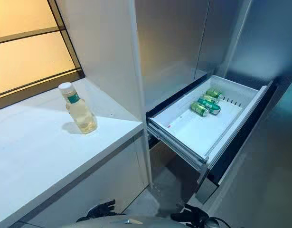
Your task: Put drinks into fridge and close the fridge
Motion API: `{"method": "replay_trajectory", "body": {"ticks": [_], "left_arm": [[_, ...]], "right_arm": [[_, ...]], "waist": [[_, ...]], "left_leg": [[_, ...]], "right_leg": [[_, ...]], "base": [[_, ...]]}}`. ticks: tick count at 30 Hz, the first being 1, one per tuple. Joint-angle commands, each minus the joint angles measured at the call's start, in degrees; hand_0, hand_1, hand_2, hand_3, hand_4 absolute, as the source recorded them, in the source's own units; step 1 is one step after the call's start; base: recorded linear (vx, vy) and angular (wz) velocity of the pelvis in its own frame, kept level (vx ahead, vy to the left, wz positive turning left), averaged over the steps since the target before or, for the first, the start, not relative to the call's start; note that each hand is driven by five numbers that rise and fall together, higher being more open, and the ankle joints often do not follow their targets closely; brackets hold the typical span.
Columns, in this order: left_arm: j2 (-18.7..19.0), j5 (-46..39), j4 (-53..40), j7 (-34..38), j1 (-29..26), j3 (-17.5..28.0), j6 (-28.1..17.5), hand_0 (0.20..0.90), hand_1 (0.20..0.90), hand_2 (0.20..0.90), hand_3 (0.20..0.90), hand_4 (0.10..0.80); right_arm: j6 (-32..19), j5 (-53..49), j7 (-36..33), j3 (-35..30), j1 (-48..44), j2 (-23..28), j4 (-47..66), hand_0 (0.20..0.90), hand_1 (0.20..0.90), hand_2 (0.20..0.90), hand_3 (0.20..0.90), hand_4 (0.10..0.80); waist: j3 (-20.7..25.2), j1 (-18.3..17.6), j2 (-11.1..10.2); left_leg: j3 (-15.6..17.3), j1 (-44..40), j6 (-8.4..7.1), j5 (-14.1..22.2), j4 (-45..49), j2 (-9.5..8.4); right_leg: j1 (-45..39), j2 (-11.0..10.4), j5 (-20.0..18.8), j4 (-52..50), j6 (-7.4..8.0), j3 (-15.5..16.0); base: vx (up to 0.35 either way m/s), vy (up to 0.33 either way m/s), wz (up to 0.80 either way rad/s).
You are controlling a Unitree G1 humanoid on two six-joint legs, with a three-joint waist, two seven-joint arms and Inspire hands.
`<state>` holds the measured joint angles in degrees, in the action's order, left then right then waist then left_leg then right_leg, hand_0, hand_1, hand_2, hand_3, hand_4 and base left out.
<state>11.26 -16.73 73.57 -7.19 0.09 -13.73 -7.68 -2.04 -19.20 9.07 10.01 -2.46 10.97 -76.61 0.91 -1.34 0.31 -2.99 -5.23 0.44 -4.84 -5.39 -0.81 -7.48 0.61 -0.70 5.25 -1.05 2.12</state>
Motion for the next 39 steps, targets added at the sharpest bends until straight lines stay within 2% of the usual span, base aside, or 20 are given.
{"method": "replay_trajectory", "body": {"ticks": [1, 7, 11, 12, 16, 17, 18, 20, 21, 22, 24, 28, 32, 33, 35, 36, 39], "left_arm": [[-1.92, -1.69, 2.93, -1.21, -3.19, 0.5, -2.21, 0.9, 0.9, 0.9, 0.9, 0.8], [-1.88, -1.37, 3.08, 1.03, -3.36, 1.12, -3.59, 0.9, 0.9, 0.9, 0.9, 0.8], [-0.89, 6.85, 1.69, 4.95, -4.3, -0.31, -7.99, 0.9, 0.9, 0.9, 0.9, 0.8], [-0.01, 8.48, 0.01, 4.99, -5.08, -2.05, -7.95, 0.9, 0.9, 0.9, 0.9, 0.8], [2.44, 8.03, -6.45, -4.42, -6.92, -6.05, -2.8, 0.9, 0.9, 0.9, 0.9, 0.8], [3.93, 6.52, -10.81, -11.29, -7.64, -7.83, 2.45, 0.9, 0.9, 0.9, 0.9, 0.8], [4.23, 6.49, -11.51, -13.52, -7.73, -8.14, 3.74, 0.9, 0.9, 0.9, 0.9, 0.8], [6.41, 4.51, -16.83, -23.34, -8.3, -10.37, 8.58, 0.9, 0.9, 0.9, 0.9, 0.8], [8.33, 1.1, -21.68, -28.43, -8.37, -10.92, 12.6, 0.9, 0.9, 0.9, 0.9, 0.8], [8.39, 1.08, -21.78, -28.43, -8.33, -10.91, 12.68, 0.9, 0.9, 0.9, 0.9, 0.8], [12.59, -7.92, -31.88, -40.03, -9.56, -9.94, 20.88, 0.9, 0.9, 0.9, 0.9, 0.8], [16.41, -21.59, -51.49, -47.42, -12.31, -6.03, 35.16, 0.9, 0.9, 0.9, 0.9, 0.8], [15.81, -41.0, -66.61, -47.05, -12.57, -1.22, 37.36, 0.9, 0.9, 0.9, 0.9, 0.8], [14.46, -48.99, -70.42, -47.04, -12.44, 1.32, 35.94, 0.9, 0.9, 0.9, 0.9, 0.8], [11.02, -59.42, -75.95, -47.14, -12.97, 4.96, 34.34, 0.9, 0.9, 0.9, 0.9, 0.8], [11.02, -59.47, -76.01, -47.06, -12.95, 4.97, 34.34, 0.9, 0.9, 0.9, 0.9, 0.8], [7.98, -66.61, -82.27, -48.12, -15.2, 6.9, 28.12, 0.9, 0.9, 0.9, 0.9, 0.8]], "right_arm": [[-0.46, -0.87, 0.6, 1.57, -2.32, -1.14, -0.9, 0.9, 0.9, 0.9, 0.9, 0.8], [-0.41, -0.83, 0.7, 1.54, -2.3, -1.17, -0.79, 0.9, 0.9, 0.9, 0.9, 0.8], [0.11, -0.84, 0.84, 2.09, -2.48, -0.75, -0.32, 0.9, 0.9, 0.9, 0.9, 0.8], [0.61, -0.92, 0.88, 2.58, -2.56, -0.31, 0.27, 0.9, 0.9, 0.9, 0.9, 0.8], [2.87, -1.15, 0.65, 4.0, -2.52, 1.05, 3.48, 0.9, 0.9, 0.9, 0.9, 0.8], [4.28, -0.78, 0.5, 4.42, -2.17, 1.94, 5.76, 0.9, 0.9, 0.9, 0.9, 0.8], [4.49, -0.65, 0.5, 4.49, -2.06, 2.1, 6.15, 0.9, 0.9, 0.9, 0.9, 0.8], [5.64, 0.07, 0.41, 4.87, -1.75, 2.98, 8.11, 0.9, 0.9, 0.9, 0.9, 0.8], [6.23, 0.21, 0.31, 5.13, -1.48, 3.35, 9.11, 0.9, 0.9, 0.9, 0.9, 0.8], [6.24, 0.21, 0.3, 5.14, -1.47, 3.33, 9.13, 0.9, 0.9, 0.9, 0.9, 0.8], [6.33, 0.24, 0.21, 5.24, -0.84, 3.98, 9.99, 0.9, 0.9, 0.9, 0.9, 0.8], [5.4, -0.38, -0.19, 5.19, 0.96, 4.36, 10.77, 0.9, 0.9, 0.9, 0.9, 0.8], [4.42, -0.93, -0.86, 4.75, 2.89, 4.08, 11.55, 0.9, 0.9, 0.9, 0.9, 0.8], [4.16, -0.7, -1.14, 4.42, 3.67, 3.68, 11.78, 0.9, 0.9, 0.9, 0.9, 0.8], [3.86, -0.67, -2.09, 4.55, 4.13, 2.46, 11.46, 0.9, 0.9, 0.9, 0.9, 0.8], [3.86, -0.67, -2.09, 4.56, 4.12, 2.46, 11.46, 0.9, 0.9, 0.9, 0.9, 0.8], [3.84, -0.97, -3.13, 5.19, 3.84, 0.77, 10.67, 0.9, 0.9, 0.9, 0.9, 0.8]], "waist": [[-1.5, 0.87, -1.05], [-1.47, 0.87, -1.2], [-1.47, 0.65, -1.09], [-1.55, 0.48, -0.93], [-2.07, -0.11, -0.31], [-2.37, -0.6, 0.22], [-2.4, -0.69, 0.34], [-2.54, -1.39, 1.21], [-2.53, -1.69, 1.59], [-2.53, -1.69, 1.57], [-2.43, -1.89, 2.18], [-2.16, -1.8, 2.49], [-2.08, -1.43, 2.34], [-1.86, -1.28, 2.15], [-1.7, -1.08, 1.68], [-1.72, -1.1, 1.69], [-1.32, -0.8, 0.92]], "left_leg": [[3.57, -2.52, 2.55, 5.25, 0.39, -2.36], [3.59, -2.45, 2.45, 5.16, 0.39, -2.34], [3.63, -2.35, 2.27, 5.06, 0.39, -2.22], [3.73, -2.33, 2.19, 5.01, 0.39, -2.16], [4.05, -2.14, 2.18, 4.84, 0.39, -2.01], [4.26, -2.04, 2.18, 4.76, 0.39, -1.93], [4.32, -2.02, 2.18, 4.74, 0.39, -1.91], [4.58, -1.89, 2.23, 4.69, 0.39, -1.82], [4.73, -1.9, 2.2, 4.7, 0.39, -1.8], [4.74, -1.91, 2.2, 4.71, 0.39, -1.8], [4.79, -1.84, 2.16, 4.86, 0.39, -1.81], [4.62, -1.6, 2.31, 5.05, 0.39, -1.93], [4.14, -1.73, 2.52, 5.48, 0.39, -2.11], [3.99, -1.79, 2.58, 5.73, 0.39, -2.18], [3.7, -2.11, 2.63, 6.12, 0.39, -2.17], [3.69, -2.14, 2.63, 6.13, 0.39, -2.17], [3.16, -2.45, 2.56, 6.46, 0.39, -2.11]], "right_leg": [[0.86, -0.37, -1.67, -1.1, 1.85, 0.79], [0.87, -0.31, -1.73, -1.05, 1.88, 0.74], [1.0, -0.23, -1.73, -1.09, 1.9, 0.51], [1.03, -0.17, -1.7, -1.12, 1.95, 0.37], [1.45, 0.03, -1.73, -1.38, 2.03, -0.33], [1.68, 0.06, -1.79, -1.48, 2.11, -0.64], [1.74, 0.07, -1.8, -1.52, 2.14, -0.7], [2.08, 0.13, -1.93, -1.61, 2.31, -1.2], [2.17, 0.13, -2.01, -1.62, 2.44, -1.46], [2.16, 0.14, -2.01, -1.62, 2.44, -1.47], [2.27, 0.02, -2.17, -1.46, 2.68, -1.67], [2.36, -0.24, -2.5, -1.24, 2.88, -1.85], [1.98, -0.55, -2.67, -0.9, 2.8, -1.88], [1.71, -0.63, -2.57, -0.69, 2.67, -1.93], [1.27, -0.73, -2.41, -0.6, 2.43, -1.99], [1.25, -0.73, -2.4, -0.6, 2.43, -1.99], [0.66, -0.77, -2.2, -0.44, 2.01, -1.85]], "base": [[0.0, 0.0, 0.0], [0.0, 0.0, 0.0], [0.0, 0.0, 0.0], [0.0, 0.0, 0.0], [-0.03, 0.021, -0.03], [-0.041, 0.04, -0.02], [-0.046, 0.057, -0.02], [-0.021, 0.055, -0.12], [-0.004, 0.036, -0.18], [-0.005, 0.031, -0.13], [-0.005, 0.012, -0.02], [-0.001, 0.0, 0.01], [-0.001, -0.001, 0.02], [0.0, 0.0, 0.0], [0.018, -0.008, 0.0], [0.033, -0.023, 0.0], [0.012, -0.012, 0.0]]}}
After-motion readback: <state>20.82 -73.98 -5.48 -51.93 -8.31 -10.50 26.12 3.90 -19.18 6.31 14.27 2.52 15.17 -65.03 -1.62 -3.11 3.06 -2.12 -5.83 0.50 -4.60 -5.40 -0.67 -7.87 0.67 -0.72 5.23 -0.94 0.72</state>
